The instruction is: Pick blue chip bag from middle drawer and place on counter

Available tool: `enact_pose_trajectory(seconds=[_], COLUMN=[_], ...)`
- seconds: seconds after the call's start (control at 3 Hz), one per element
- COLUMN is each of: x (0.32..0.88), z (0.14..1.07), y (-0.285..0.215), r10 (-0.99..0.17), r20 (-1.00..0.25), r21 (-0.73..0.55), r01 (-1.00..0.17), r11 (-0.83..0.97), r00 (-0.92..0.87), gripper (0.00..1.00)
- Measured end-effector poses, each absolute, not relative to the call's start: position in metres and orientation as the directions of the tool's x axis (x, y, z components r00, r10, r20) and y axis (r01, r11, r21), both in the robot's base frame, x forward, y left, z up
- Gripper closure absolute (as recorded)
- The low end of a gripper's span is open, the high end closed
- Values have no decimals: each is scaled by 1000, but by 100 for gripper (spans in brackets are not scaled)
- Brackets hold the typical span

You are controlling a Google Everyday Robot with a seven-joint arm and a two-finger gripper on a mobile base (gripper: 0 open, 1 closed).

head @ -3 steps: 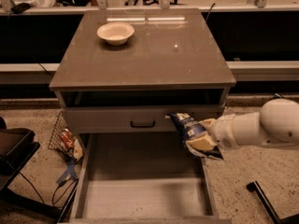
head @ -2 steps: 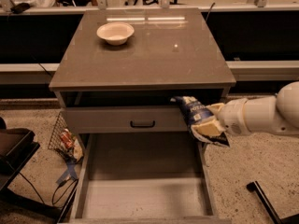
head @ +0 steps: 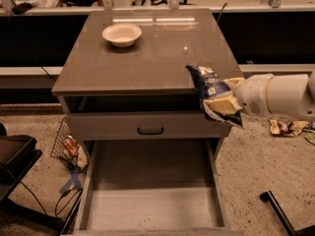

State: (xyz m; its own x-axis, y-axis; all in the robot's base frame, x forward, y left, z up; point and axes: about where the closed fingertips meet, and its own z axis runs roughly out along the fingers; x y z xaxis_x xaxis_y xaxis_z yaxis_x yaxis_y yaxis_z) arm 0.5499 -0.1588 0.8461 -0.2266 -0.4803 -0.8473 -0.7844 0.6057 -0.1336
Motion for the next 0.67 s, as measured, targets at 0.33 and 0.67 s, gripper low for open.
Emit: enact_pose_trajectory(seconds=[0.33,0.67], x=[574,607], z=[873,901], y=[-152,-131], r10=[-447,-440], r20=[-882,-896], r21=[-187,-266], r01=[-761,-731], r11=[622,629], r00=[-149,-53], gripper=[100,100])
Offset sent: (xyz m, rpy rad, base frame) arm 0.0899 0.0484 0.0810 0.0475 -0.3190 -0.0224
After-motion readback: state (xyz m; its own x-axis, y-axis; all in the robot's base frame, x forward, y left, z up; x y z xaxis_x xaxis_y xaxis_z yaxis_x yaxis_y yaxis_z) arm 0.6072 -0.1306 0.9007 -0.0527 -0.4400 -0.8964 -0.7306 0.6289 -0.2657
